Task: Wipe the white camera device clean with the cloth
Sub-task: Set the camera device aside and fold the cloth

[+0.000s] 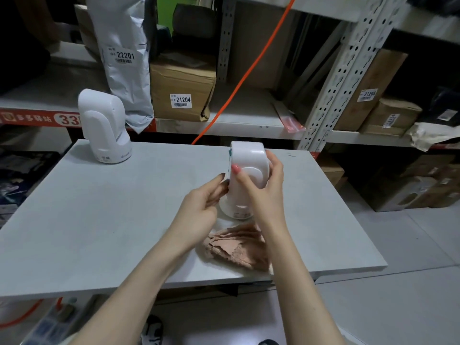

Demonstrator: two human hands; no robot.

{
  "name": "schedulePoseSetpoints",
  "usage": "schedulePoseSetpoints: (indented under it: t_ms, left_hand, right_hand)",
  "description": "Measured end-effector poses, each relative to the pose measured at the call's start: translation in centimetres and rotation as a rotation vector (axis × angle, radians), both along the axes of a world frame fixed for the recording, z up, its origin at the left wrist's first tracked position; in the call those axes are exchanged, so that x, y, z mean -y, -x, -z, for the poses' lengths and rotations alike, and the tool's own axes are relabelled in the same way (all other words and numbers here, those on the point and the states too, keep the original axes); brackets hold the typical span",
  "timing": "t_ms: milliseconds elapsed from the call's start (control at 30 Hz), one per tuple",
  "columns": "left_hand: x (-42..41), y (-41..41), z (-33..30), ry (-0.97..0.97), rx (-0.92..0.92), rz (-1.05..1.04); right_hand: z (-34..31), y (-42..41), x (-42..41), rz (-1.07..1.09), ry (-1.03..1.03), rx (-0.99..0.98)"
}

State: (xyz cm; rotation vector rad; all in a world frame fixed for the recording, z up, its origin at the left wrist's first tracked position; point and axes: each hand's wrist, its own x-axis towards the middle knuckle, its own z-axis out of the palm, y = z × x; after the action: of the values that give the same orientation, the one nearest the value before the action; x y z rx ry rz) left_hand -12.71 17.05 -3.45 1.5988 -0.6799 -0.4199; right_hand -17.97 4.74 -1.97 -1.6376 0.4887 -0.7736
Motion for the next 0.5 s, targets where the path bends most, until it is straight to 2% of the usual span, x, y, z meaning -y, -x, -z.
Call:
schedulePoseSetpoints:
  t_ms: [133,233,333,433,500]
  left_hand:
    - [0.7,-1.1,-0.1,0.017,0.03,-0.186]
    - [1.6,-1.6,-0.8,0.025,0.036,-0.209]
    - [2.6,-2.0,-0.9,0.031,-0.015,-0.17]
    - [3.2,-1.9,-0.5,0.074,-0.091,-0.112]
    - [3.4,-1.9,-0.1,0.125,-0.093,-0.128]
  right_hand:
    - [-0.3,1.4,2.6,-0.206,-0.076,-0.007]
    - [0.0,1.8,3.6,-0.232,-0.065,-0.041]
    - [0.3,1.5,2.4,-0.152,0.044,-0.148]
    - [0.8,0.6,0.7,0.042,0.282,-0.262]
    - [1.1,0.1,0.2,0.149,0.345,-0.269]
